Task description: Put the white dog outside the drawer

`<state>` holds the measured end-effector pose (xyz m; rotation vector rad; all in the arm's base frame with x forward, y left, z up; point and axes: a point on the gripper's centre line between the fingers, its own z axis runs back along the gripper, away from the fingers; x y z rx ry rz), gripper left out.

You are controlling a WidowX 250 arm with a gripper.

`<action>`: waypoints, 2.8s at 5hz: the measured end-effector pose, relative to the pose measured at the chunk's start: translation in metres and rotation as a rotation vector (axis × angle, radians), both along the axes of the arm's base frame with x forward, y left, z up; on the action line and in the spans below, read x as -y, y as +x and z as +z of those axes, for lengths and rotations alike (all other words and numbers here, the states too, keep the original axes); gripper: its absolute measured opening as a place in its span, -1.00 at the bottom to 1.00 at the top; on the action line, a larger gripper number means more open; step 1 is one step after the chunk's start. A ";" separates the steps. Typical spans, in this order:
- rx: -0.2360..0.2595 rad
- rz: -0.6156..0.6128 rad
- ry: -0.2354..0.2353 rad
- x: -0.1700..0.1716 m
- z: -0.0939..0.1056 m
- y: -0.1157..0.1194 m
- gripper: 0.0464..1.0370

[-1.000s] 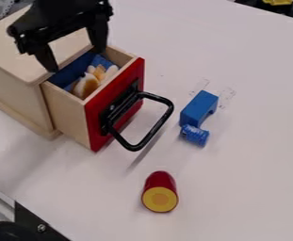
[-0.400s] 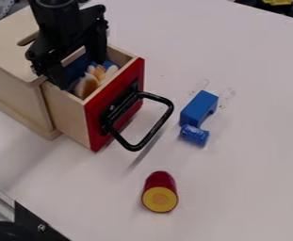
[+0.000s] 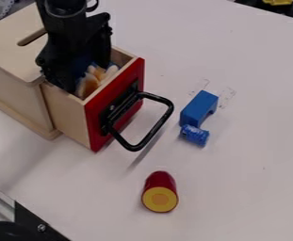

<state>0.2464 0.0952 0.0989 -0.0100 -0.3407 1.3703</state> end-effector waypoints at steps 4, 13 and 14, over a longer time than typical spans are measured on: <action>0.005 0.014 -0.038 0.003 -0.031 0.010 0.34; 0.183 -0.596 -0.044 0.130 0.099 0.070 -0.38; 0.145 -0.698 -0.093 0.157 0.081 0.094 -0.38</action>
